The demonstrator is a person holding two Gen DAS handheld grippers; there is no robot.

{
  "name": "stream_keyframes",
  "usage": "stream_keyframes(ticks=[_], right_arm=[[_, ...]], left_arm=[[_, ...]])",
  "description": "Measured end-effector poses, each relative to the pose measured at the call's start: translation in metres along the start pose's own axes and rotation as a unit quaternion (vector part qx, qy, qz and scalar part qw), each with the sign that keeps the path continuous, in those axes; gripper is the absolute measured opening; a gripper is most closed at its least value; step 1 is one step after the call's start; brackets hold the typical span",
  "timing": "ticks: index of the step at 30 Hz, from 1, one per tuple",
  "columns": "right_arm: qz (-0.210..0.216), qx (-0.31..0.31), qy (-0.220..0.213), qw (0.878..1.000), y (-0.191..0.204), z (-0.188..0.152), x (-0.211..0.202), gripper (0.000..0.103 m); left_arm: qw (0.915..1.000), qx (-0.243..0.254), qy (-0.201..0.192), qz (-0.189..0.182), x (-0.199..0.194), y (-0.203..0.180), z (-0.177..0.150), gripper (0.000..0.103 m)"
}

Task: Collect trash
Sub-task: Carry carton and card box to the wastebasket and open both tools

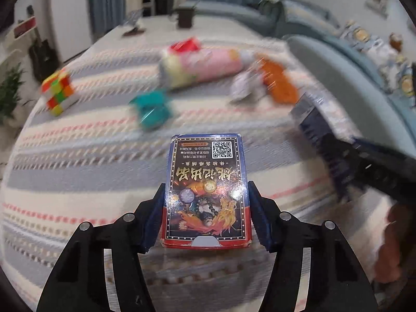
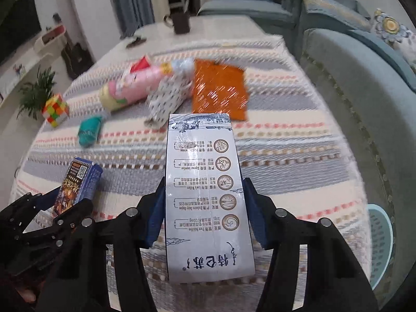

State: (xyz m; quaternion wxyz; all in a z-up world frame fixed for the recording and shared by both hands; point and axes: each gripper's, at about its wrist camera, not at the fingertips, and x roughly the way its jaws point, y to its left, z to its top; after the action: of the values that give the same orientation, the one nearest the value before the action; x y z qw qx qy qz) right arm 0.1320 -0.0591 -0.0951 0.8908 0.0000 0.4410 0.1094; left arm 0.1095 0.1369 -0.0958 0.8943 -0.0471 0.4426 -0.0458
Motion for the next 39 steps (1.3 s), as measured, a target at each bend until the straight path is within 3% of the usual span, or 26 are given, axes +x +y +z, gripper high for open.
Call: stream_keyframes(ticks=[6,11,18,24,31,39], right_arm=[[-0.040,0.037,-0.066,0.996,-0.046,0.011,-0.059,0.052],[-0.076,0.084,-0.109,0.987,-0.101,0.010,-0.111,0.052],[-0.131,0.157,-0.140,0.969,-0.190,-0.018,-0.171,0.052],[-0.164,0.224,-0.123,0.953,-0.266,-0.067,-0.182,0.052],[-0.190,0.290,-0.074,0.935,-0.329,-0.135,-0.160,0.052],[-0.220,0.322,-0.002,0.921,-0.357,-0.178,-0.107,0.053]], left_arm=[[0.9955,0.030,-0.062,-0.065,-0.032,-0.058,0.029,0.057],[0.9862,0.058,-0.099,-0.120,-0.056,-0.118,0.048,0.057],[0.9731,0.105,-0.106,-0.176,-0.065,-0.208,0.059,0.057],[0.9610,0.154,-0.087,-0.212,-0.052,-0.293,0.047,0.057],[0.9515,0.190,-0.018,-0.241,0.011,-0.367,0.013,0.057],[0.9447,0.208,0.062,-0.246,0.066,-0.383,-0.026,0.057]])
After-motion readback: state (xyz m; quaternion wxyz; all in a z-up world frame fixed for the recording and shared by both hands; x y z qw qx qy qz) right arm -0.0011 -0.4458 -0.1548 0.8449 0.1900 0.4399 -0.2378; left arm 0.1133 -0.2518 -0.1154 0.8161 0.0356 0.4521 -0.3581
